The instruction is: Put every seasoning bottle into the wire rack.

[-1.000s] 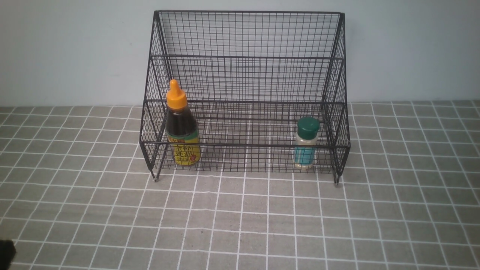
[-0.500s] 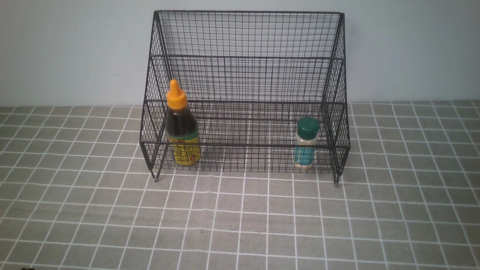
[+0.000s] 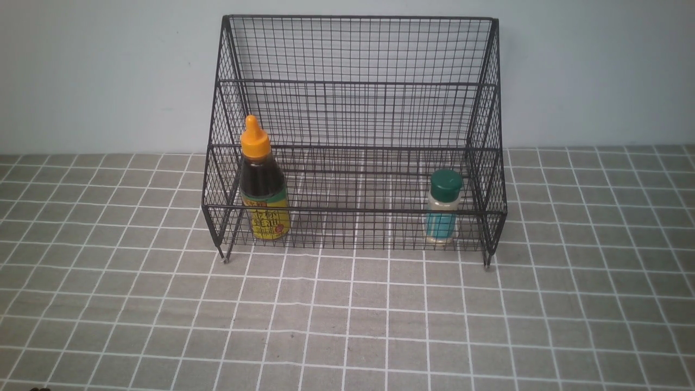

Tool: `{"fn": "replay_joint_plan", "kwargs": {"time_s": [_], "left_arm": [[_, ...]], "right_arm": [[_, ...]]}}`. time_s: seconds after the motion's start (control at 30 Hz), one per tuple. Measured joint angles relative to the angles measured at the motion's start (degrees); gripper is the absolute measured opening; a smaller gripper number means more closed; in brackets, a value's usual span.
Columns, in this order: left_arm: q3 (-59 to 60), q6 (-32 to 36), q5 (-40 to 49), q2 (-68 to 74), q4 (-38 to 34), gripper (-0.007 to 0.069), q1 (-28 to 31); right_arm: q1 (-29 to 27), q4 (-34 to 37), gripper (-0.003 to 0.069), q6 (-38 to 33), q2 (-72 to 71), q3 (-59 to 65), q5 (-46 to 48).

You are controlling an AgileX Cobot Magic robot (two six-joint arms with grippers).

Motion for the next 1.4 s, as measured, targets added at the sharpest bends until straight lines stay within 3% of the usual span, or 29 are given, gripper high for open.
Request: {"fn": "replay_joint_plan", "kwargs": {"time_s": [0.2,0.27,0.37,0.47,0.53,0.77,0.83,1.13,1.4], "left_arm": [[0.0,0.0,0.0,0.0,0.0,-0.0007,0.0],[0.0,0.0,0.0,0.0,0.0,-0.0007,0.0],[0.0,0.0,0.0,0.0,0.0,-0.0007,0.0],[0.0,0.0,0.0,0.0,0.0,-0.0007,0.0],[0.0,0.0,0.0,0.0,0.0,-0.0007,0.0],[0.0,0.0,0.0,0.0,0.0,-0.0007,0.0],[0.0,0.0,0.0,0.0,0.0,-0.0007,0.0],[0.0,0.0,0.0,0.0,0.0,-0.0007,0.0],[0.0,0.0,-0.08,0.0,-0.01,-0.0007,0.0]], "right_arm": [[0.0,0.36,-0.0012,-0.35,0.0,0.0,0.0],[0.0,3.54,-0.0012,-2.86,0.0,0.26,-0.29],[0.0,12.18,-0.0012,-10.61,0.0,2.22,-2.1],[0.0,25.53,-0.0012,-24.86,0.0,7.13,-6.34],[0.0,30.76,-0.0012,-29.26,0.0,9.78,-8.2],[-0.29,34.33,-0.0012,-34.32,0.0,17.58,-10.34],[-2.34,34.27,-0.0012,-35.62,0.0,20.36,-10.29],[-21.37,33.93,-0.0012,-37.22,0.1,35.2,-7.85],[-29.28,35.05,-0.0012,-37.22,0.17,35.29,-4.33]]}}
